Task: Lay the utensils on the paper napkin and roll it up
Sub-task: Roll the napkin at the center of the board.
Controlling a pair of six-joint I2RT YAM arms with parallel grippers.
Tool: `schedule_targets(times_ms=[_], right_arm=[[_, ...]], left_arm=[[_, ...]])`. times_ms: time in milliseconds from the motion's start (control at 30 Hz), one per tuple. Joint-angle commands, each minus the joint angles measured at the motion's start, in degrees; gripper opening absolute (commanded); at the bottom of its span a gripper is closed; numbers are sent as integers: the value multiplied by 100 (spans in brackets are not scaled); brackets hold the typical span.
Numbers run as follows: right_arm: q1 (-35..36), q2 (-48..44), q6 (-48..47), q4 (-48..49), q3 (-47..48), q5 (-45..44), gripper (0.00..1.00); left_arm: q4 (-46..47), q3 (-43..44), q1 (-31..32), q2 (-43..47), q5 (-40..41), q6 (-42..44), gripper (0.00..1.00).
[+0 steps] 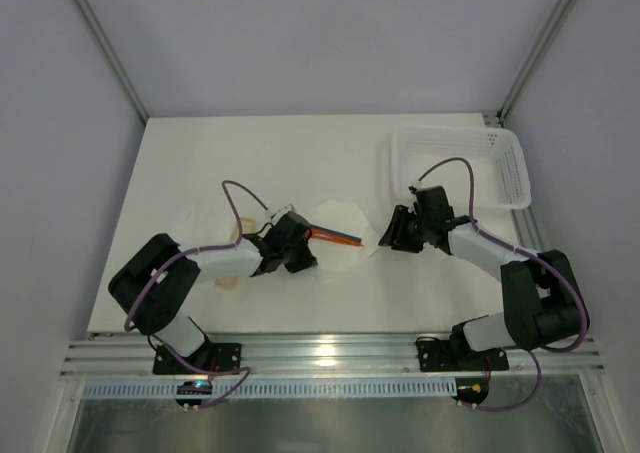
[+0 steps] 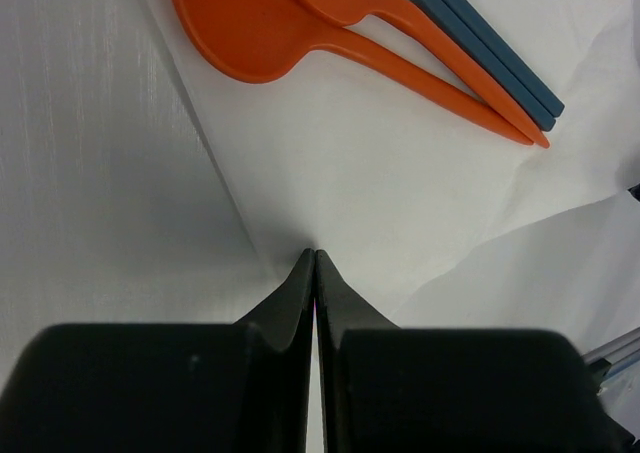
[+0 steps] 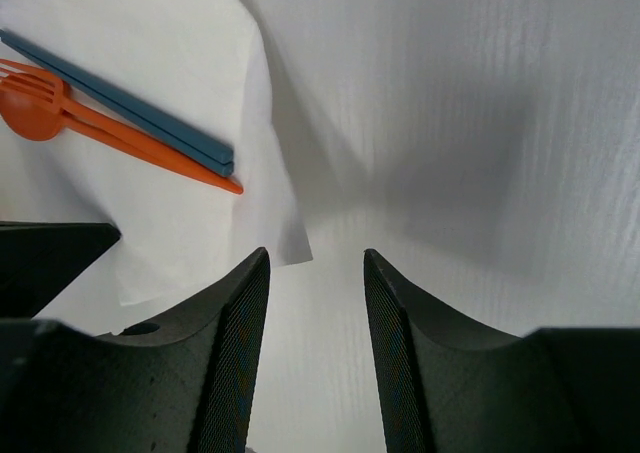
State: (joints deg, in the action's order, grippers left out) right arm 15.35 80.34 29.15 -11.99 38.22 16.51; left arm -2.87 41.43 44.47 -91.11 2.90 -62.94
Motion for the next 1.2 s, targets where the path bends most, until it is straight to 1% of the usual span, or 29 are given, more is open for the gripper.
schedule_targets(times_ms=[0,167,533,800,1167], right_arm=[[178,-202,152,320,-69,54,48],[222,-167,267,504,-113,98,48],[363,219,381,830,-8,353,47],[618,298,399,830,230,361,46],[890,562,513,830,529,309,46]], left_arm=[[-407,-91,123,137,220,-43,0],[-460,-91,211,173,273,-87,0],[-442,-153,282,278,299,-140,0],[-433,-126,361,269,299,-175,0],[-442,-118,387,287,299,-175,0]])
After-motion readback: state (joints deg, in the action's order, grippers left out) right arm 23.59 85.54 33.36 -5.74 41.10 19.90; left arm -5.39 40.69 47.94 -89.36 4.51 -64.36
